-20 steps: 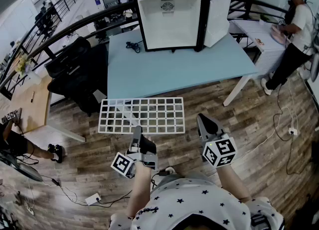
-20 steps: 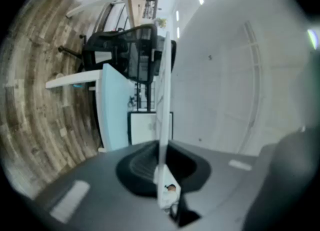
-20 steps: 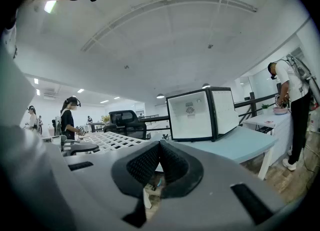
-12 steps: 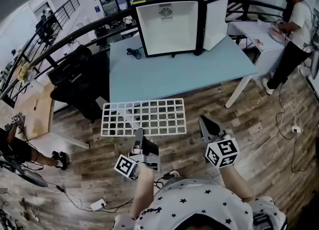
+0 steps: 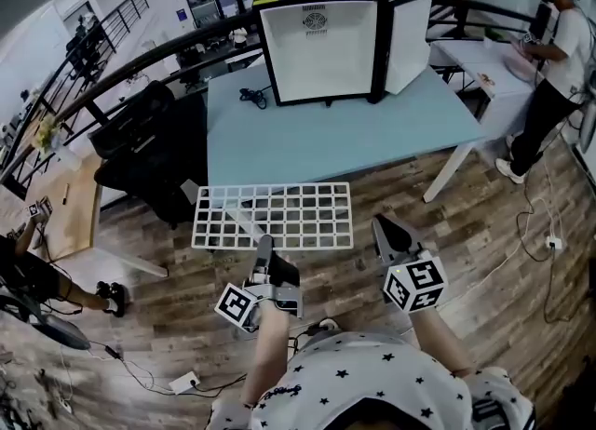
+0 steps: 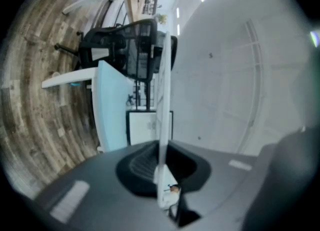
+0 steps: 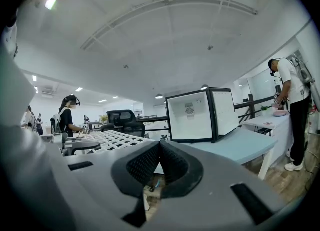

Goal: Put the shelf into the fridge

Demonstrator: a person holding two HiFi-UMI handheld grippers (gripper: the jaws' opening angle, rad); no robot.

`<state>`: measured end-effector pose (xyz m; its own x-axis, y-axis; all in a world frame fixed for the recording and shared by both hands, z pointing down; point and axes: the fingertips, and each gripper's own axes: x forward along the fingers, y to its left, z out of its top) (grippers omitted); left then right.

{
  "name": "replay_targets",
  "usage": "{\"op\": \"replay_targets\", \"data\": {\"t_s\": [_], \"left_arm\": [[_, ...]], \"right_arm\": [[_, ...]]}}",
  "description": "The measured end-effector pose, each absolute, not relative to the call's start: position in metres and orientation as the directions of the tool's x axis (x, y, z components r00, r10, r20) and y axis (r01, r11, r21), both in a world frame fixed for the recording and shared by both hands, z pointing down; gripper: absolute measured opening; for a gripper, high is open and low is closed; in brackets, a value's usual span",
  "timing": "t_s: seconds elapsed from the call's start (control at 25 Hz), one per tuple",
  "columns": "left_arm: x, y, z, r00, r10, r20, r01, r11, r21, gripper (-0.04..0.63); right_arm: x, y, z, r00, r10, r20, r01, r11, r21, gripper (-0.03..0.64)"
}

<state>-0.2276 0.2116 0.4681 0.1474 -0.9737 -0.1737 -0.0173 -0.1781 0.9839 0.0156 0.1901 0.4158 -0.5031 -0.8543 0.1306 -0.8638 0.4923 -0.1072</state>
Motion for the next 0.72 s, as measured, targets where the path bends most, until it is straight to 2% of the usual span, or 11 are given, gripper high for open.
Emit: {"op": "replay_targets", "data": {"t_s": [0.72], "left_arm": [[-0.238,0.185,0.474,0.204,-0.965,-0.165,0.005,-0.167,0.986,0.034]], "right_arm": [[-0.007,0.175,0.43,-0.484,-0.861,0.154,-0.874,0.467,-0.132,0.021]]}}
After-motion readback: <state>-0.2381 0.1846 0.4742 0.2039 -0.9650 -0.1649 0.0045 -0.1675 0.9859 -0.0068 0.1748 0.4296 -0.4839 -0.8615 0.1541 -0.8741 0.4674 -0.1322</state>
